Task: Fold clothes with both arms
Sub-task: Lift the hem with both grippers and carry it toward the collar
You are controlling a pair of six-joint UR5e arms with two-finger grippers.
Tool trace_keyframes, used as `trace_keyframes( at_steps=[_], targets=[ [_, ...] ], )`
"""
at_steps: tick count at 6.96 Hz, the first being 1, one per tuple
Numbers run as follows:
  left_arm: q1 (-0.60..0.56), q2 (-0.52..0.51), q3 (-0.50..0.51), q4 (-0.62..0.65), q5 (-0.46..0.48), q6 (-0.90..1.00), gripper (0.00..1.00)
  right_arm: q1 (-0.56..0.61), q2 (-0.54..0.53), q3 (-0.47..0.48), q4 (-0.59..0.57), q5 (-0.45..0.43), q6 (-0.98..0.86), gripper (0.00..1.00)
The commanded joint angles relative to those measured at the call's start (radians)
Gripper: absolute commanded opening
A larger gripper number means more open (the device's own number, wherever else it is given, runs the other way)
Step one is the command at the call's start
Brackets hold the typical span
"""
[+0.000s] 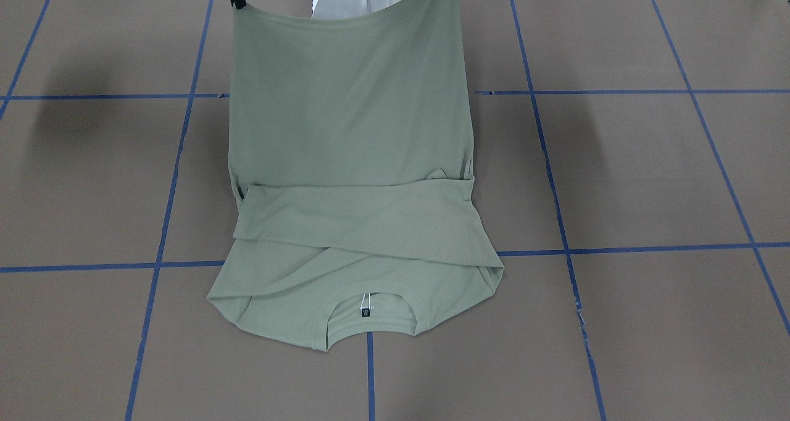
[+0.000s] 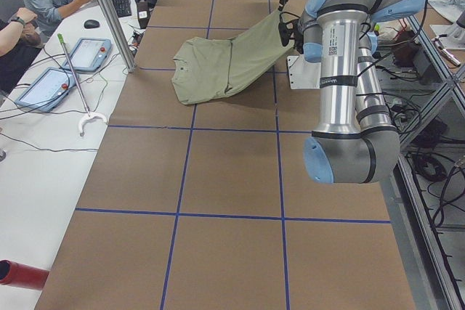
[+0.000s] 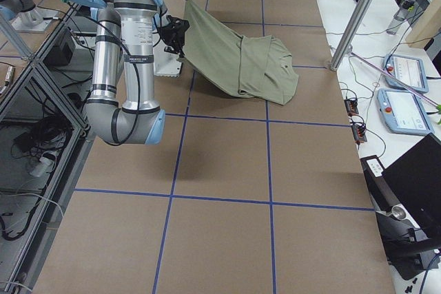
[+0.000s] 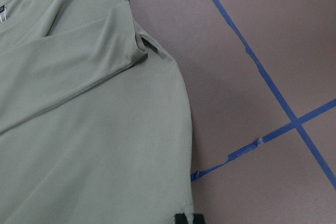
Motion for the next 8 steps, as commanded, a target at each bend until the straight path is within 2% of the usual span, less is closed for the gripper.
trace_keyframes(
  at_steps=[1,2,3,4,6,7,8],
  targets=[
    [-0.120,-0.099,0.064,0.073,-0.066,0.096,0.00,0.105,0.161,-0.057,-0.086,0.038,-0.156,0.00],
    [-0.195,-0.171,0.152,0.078,-0.069,0.198,0.00,0.233,0.229,-0.134,-0.083,0.065,-0.254,0.00],
    [-0.291,-0.204,0.222,0.081,-0.075,0.293,0.00,0.355,0.252,-0.192,-0.045,0.140,-0.346,0.00],
    [-0.376,-0.205,0.257,0.081,-0.077,0.375,0.00,0.443,0.252,-0.313,0.079,0.165,-0.381,0.00],
    [-0.434,-0.207,0.351,0.072,-0.065,0.437,0.00,0.556,0.253,-0.564,0.332,0.191,-0.460,0.00],
    [-0.438,-0.307,0.499,0.043,-0.066,0.449,0.00,0.571,0.251,-0.637,0.423,0.196,-0.479,0.00],
    [-0.497,-0.425,0.620,0.033,-0.075,0.534,0.00,0.582,0.252,-0.641,0.430,0.208,-0.508,0.00]
  ],
)
